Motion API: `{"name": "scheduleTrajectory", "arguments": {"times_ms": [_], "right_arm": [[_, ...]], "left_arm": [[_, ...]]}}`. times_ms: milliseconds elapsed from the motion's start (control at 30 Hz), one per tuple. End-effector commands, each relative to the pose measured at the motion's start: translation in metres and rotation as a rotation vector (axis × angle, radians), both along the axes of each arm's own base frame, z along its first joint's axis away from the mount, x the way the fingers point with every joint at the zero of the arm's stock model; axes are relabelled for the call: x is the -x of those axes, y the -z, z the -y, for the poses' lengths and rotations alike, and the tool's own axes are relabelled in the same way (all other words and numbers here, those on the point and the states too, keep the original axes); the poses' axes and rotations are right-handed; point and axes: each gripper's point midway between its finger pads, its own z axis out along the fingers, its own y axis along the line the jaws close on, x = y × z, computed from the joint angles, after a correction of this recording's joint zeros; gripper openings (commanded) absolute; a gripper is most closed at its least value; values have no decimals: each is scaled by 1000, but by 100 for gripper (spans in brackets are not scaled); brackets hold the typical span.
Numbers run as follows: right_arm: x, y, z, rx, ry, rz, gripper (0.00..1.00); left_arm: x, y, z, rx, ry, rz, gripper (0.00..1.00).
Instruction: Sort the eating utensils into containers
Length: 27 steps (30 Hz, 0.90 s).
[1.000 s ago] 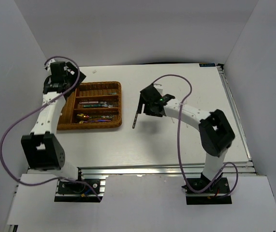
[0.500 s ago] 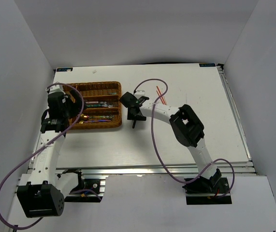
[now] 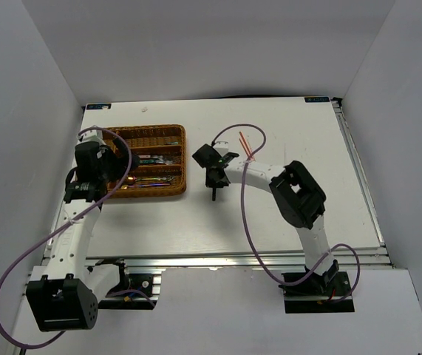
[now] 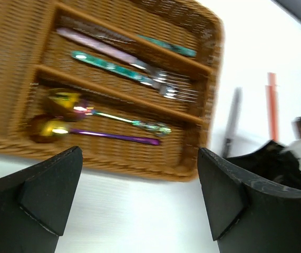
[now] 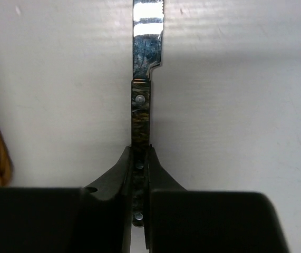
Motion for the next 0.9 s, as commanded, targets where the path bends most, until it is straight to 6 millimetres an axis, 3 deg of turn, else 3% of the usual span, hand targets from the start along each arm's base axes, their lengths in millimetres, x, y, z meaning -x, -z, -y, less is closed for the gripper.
{"name": "scheduleTrajectory", "arguments": {"times_ms": [0, 33, 100, 133, 167, 233, 267, 367, 567, 667, 700, 867], "right_arm": [[21, -11, 19, 34, -105, -8, 0], [28, -25, 28, 33, -144, 18, 0], [28, -46, 22, -31, -223, 86, 0], [40, -60, 24, -77, -270, 102, 0], [45, -68, 24, -85, -337, 126, 0], [58, -91, 20, -170, -418, 172, 0], [62, -98, 20, -177, -464, 186, 0], [76, -113, 27, -196, -510, 185, 0], [101, -155, 24, -329, -606, 248, 0], [112, -172, 20, -385, -653, 263, 0], [113, -178, 20, -394, -657, 272, 0], [120, -184, 19, -410, -685, 256, 0]], "left_arm": [[-3, -7, 40, 151, 128, 36, 98], [-5, -13, 56, 173, 172, 67, 98], [-2, -15, 90, 233, 241, 67, 98], [-2, -17, 104, 253, 268, 75, 98], [0, -25, 130, 279, 336, 108, 98], [-2, -25, 156, 350, 367, 117, 98], [3, -25, 175, 384, 393, 106, 98], [3, -28, 205, 433, 425, 126, 98], [0, -25, 243, 499, 437, 110, 92], [-1, -18, 254, 492, 445, 85, 82], [-1, -16, 257, 492, 450, 80, 73], [-2, -6, 269, 498, 467, 54, 53]]}}
